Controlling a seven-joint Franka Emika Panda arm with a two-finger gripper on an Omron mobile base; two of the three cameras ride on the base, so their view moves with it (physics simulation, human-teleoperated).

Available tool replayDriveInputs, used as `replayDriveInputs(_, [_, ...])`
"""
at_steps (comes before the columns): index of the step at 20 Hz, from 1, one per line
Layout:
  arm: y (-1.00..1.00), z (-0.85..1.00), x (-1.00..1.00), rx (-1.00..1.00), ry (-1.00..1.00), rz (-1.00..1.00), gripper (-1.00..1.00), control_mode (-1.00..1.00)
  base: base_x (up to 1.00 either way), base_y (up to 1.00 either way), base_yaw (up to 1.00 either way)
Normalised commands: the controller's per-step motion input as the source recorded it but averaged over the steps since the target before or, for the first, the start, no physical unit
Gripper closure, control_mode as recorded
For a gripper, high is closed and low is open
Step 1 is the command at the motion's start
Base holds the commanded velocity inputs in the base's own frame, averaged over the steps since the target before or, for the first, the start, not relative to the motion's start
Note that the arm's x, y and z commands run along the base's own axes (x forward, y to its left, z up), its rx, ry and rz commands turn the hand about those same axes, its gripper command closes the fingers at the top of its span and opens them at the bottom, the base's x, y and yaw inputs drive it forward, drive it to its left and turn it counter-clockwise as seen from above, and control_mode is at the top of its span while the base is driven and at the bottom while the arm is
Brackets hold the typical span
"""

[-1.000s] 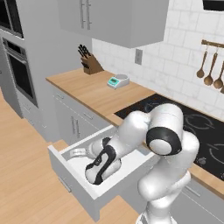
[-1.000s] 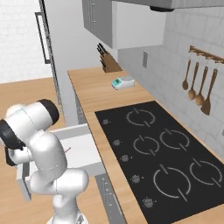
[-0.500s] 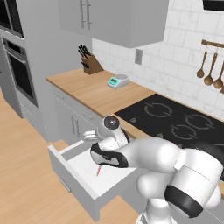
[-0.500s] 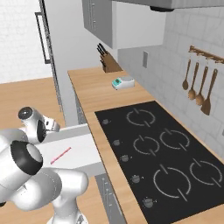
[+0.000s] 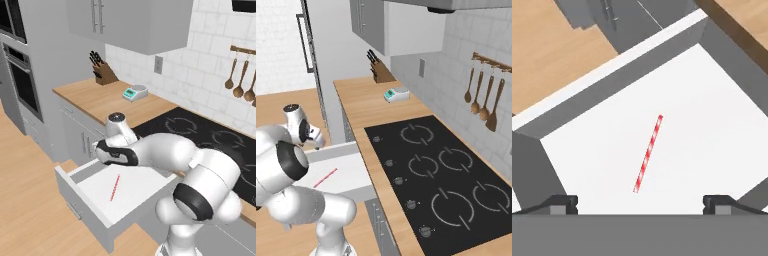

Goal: Take a straw from the drawer in front and place it inside the glass cup on the dining counter.

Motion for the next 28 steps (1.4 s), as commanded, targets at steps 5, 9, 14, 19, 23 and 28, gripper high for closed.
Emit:
replayDriveInputs(5, [-0.15, -0.68, -0.11, 0.04, 0.05, -0.10, -1.00, -1.00, 0.00, 0.00, 0.00])
replayDriveInputs(9, [-0.27, -0.63, -0.11, 0.00, 0.00, -0.13, -1.00, -1.00, 0.00, 0.00, 0.00])
replayDriveInputs(14, [-0.21, -0.51, 0.11, 0.01, 0.03, -0.13, -1.00, -1.00, 0.00, 0.00, 0.00])
replayDriveInputs(19, [-0.03, -0.43, 0.27, 0.02, 0.03, -0.12, -1.00, -1.00, 0.00, 0.00, 0.00])
replayDriveInputs(23, [0.00, -0.39, 0.32, 0.00, 0.04, -0.13, -1.00, -1.00, 0.00, 0.00, 0.00])
replayDriveInputs(28, [0.01, -0.37, 0.34, 0.00, 0.07, -0.14, -1.00, -1.00, 0.00, 0.00, 0.00])
